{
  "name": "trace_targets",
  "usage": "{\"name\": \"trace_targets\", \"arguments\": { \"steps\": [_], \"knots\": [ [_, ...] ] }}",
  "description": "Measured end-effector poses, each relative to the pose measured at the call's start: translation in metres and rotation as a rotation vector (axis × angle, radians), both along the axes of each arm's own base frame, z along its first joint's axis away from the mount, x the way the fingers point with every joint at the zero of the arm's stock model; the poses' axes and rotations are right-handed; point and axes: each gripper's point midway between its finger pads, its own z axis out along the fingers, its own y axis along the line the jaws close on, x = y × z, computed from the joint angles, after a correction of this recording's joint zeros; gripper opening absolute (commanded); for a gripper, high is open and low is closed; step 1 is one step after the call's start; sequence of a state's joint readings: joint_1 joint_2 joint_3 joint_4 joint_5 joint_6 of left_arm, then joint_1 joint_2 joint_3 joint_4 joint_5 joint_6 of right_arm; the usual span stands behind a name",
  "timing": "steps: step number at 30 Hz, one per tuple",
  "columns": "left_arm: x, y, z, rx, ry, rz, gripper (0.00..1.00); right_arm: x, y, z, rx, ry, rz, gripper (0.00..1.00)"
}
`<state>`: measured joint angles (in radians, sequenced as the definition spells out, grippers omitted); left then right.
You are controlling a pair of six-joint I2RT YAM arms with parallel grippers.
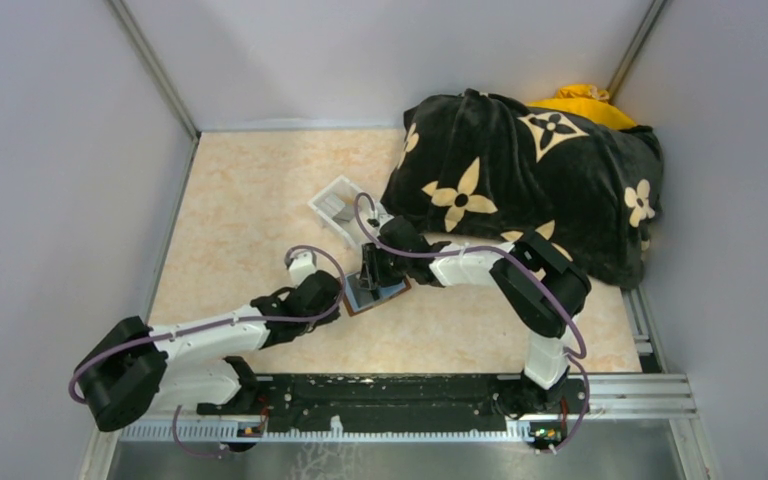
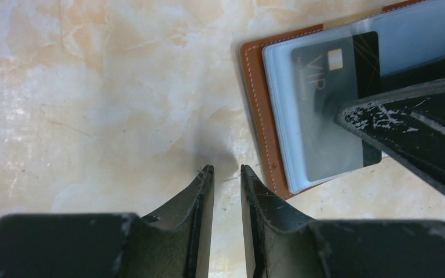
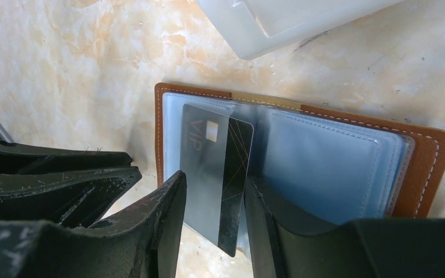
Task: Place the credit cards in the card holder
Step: Insert the credit card into the card holder.
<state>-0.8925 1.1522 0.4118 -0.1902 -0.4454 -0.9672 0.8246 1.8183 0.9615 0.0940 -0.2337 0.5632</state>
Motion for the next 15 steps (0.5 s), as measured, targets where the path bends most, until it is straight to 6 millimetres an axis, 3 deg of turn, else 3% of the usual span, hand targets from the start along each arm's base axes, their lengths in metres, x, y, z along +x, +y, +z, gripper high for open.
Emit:
{"name": "trace_targets", "arguments": {
  "steps": [15],
  "knots": [
    [0.0096,-0.0097,0.0008,0.002,-0.008,0.004,0.30,-0.0001,-0.0009,-0.0002,-0.032,-0.019,0.005,0.42]
  ]
}}
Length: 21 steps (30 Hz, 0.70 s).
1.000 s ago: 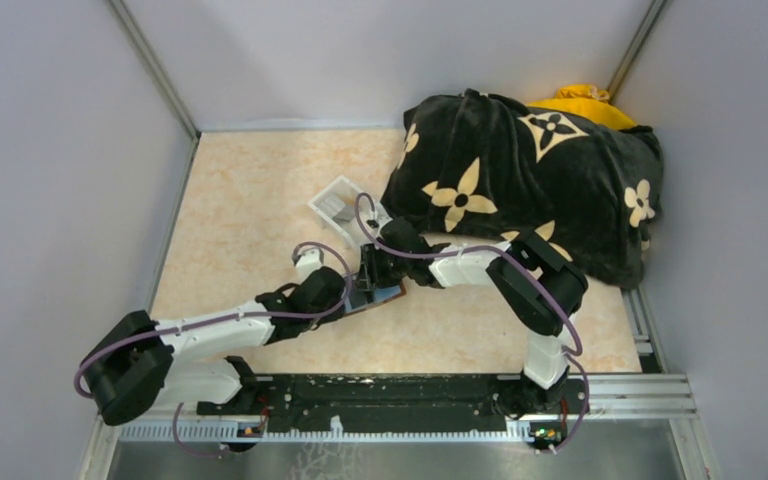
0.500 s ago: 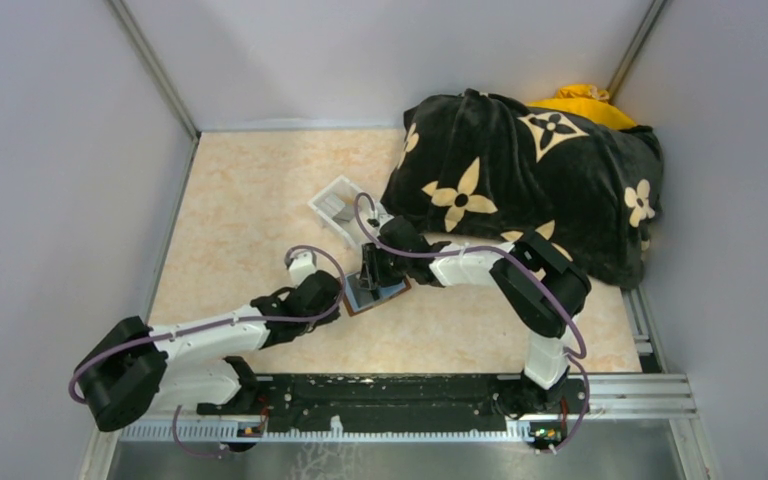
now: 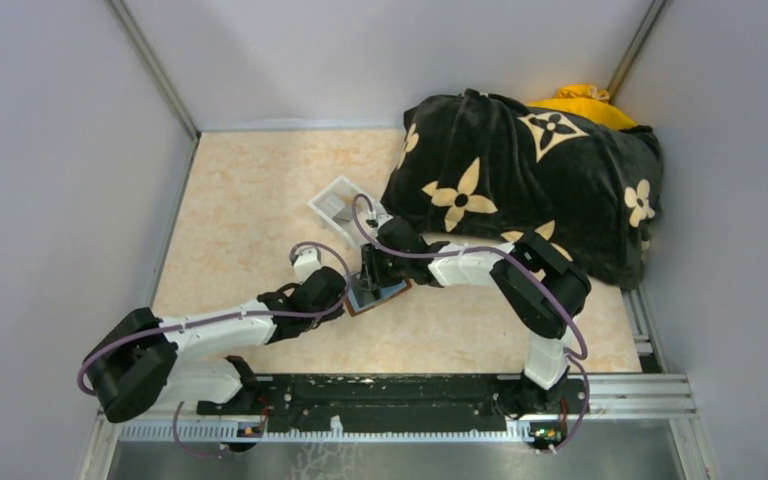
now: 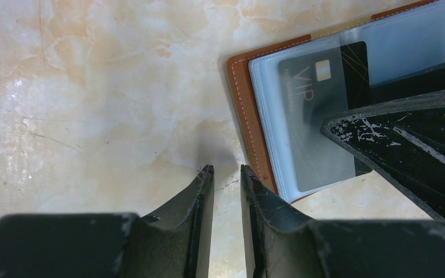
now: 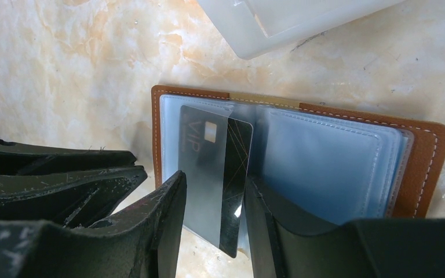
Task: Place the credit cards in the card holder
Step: Insert the credit card into the card holder.
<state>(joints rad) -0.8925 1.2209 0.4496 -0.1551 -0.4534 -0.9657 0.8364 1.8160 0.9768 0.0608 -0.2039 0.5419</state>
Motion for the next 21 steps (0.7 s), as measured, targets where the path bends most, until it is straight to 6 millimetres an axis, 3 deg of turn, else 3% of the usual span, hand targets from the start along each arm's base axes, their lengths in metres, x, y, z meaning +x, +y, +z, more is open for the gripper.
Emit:
{"name": "trace_targets", "arguments": {
  "steps": [8,16,21],
  "knots": [
    [0.003,-0.003,0.003,-0.002,-0.010,-0.009,0.26,0.000,0.000,0.000,-0.002,-0.002,-0.002,0.41],
    [0.012,-0.014,0.024,-0.075,-0.080,-0.018,0.23,0.000,0.000,0.000,-0.001,-0.003,-0.002,0.41],
    [0.014,-0.016,0.021,-0.069,-0.082,-0.026,0.22,0.000,0.000,0.000,-0.001,-0.002,-0.003,0.41]
  ]
}}
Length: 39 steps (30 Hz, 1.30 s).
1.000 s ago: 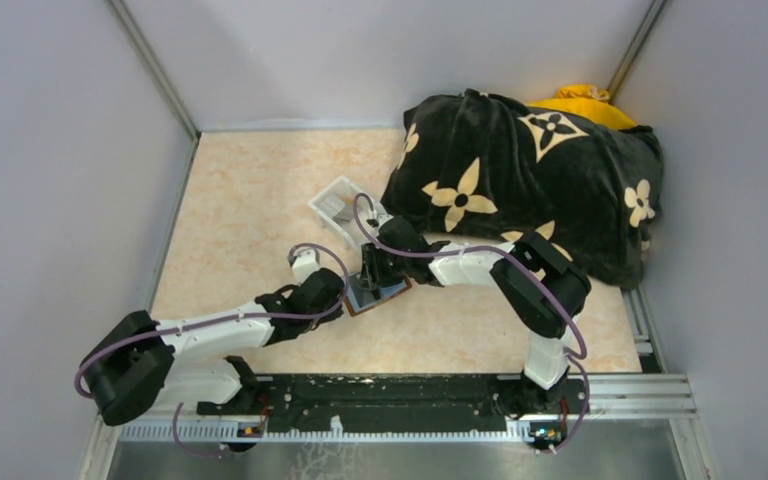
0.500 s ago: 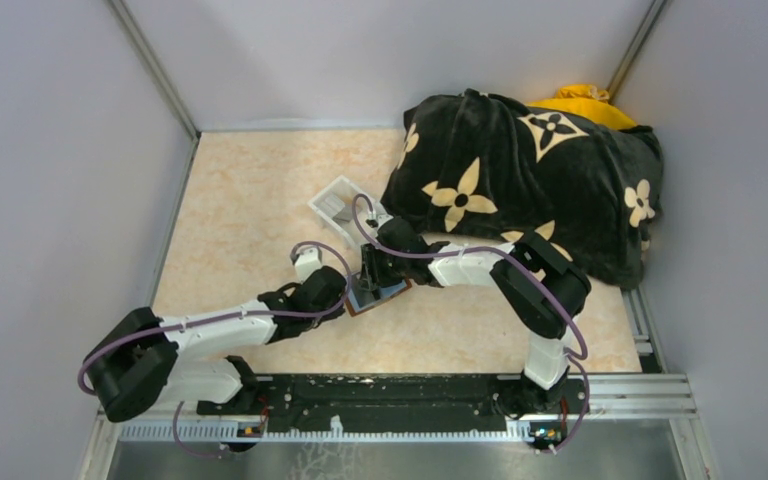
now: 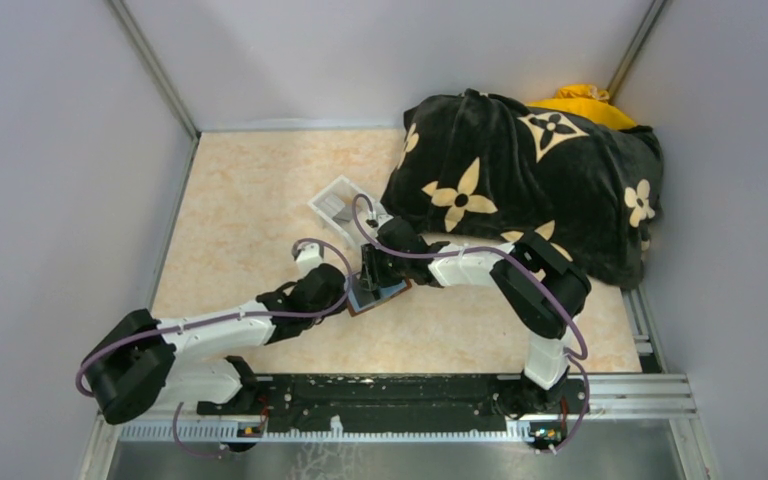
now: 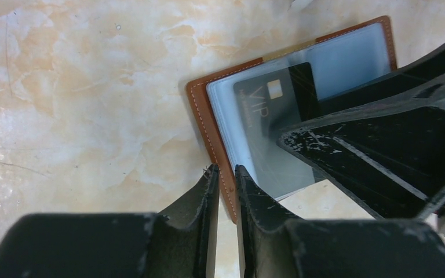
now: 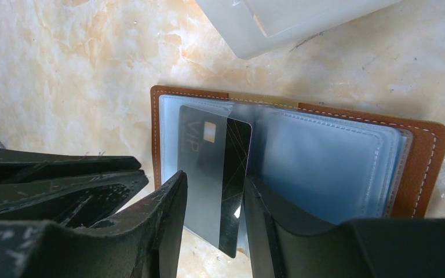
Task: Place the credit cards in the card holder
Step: Insert the credit card into the card holder.
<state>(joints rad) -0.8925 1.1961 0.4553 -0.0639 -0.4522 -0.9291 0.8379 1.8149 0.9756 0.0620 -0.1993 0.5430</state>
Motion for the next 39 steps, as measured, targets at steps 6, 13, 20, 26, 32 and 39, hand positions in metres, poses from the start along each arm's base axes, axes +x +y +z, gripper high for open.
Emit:
{"name": "trace_targets", "arguments": {
  "steps": [6,13,20,26,32,39],
  "knots": [
    [-0.001,0.001,-0.019,0.046,0.034,-0.006,0.21,0.000,0.000,0.000,0.000,0.000,-0.001,0.40],
    [0.005,-0.003,-0.021,0.045,0.024,0.002,0.20,0.001,-0.002,0.000,-0.007,-0.007,-0.009,0.40],
    [0.012,-0.008,-0.022,0.055,0.023,0.019,0.10,0.002,-0.008,0.000,-0.034,-0.012,-0.022,0.41],
    [0.013,-0.009,-0.023,0.050,0.028,0.035,0.05,0.001,-0.015,0.001,-0.064,-0.019,-0.027,0.41],
    [0.014,-0.009,-0.023,0.046,0.031,0.041,0.02,0.000,-0.018,0.003,-0.084,-0.030,-0.031,0.42],
    [0.015,-0.012,-0.023,0.038,0.033,0.048,0.02,0.004,-0.024,0.004,-0.112,-0.053,-0.050,0.41]
  ]
}}
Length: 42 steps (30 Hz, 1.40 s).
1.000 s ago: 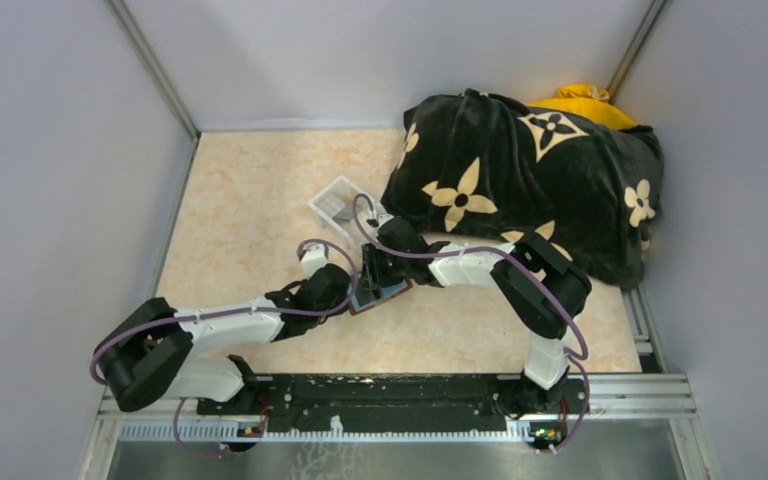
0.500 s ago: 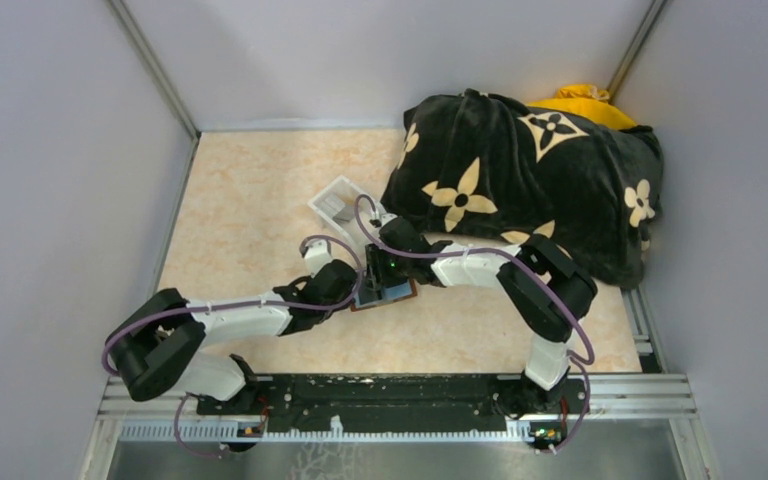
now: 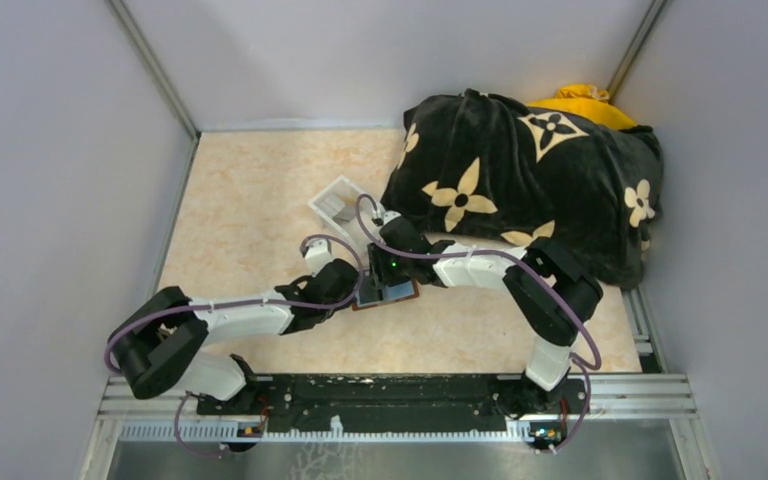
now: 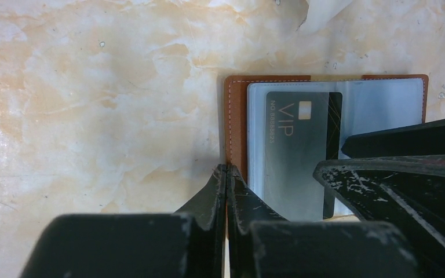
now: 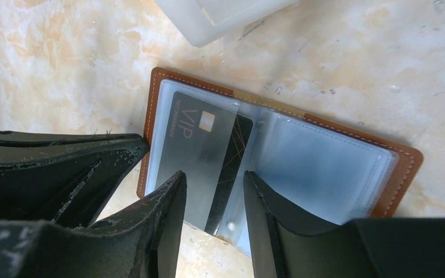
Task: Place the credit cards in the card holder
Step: Insert the credit card into the card holder.
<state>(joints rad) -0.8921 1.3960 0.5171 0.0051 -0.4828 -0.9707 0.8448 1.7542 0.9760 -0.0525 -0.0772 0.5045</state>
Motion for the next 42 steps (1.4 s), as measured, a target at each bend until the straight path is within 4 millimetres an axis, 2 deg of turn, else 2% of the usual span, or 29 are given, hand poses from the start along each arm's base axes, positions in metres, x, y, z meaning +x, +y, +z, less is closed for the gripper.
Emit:
{"name": "trace_targets", "arguments": {
  "steps": [4,7,9,25,36,42],
  "knots": [
    [0.000,0.000,0.000,-0.001,0.000,0.001,0.02,0.006,-0.003,0.006,-0.009,-0.034,-0.020,0.30],
    [0.000,0.000,0.000,-0.001,0.000,0.001,0.02,0.011,-0.006,0.009,-0.017,-0.059,-0.039,0.07],
    [0.000,-0.001,0.000,-0.001,0.000,0.001,0.02,0.013,-0.008,0.010,-0.026,-0.071,-0.045,0.00],
    [0.001,-0.001,0.000,-0.002,0.000,0.001,0.01,0.016,-0.022,-0.007,-0.112,-0.071,-0.079,0.00],
    [0.002,-0.002,0.000,-0.002,0.000,0.001,0.01,0.015,-0.017,-0.007,-0.096,-0.064,-0.067,0.00],
    [0.002,-0.002,0.000,-0.002,0.000,0.001,0.01,0.010,-0.008,-0.009,-0.095,-0.061,-0.042,0.00]
  ]
}}
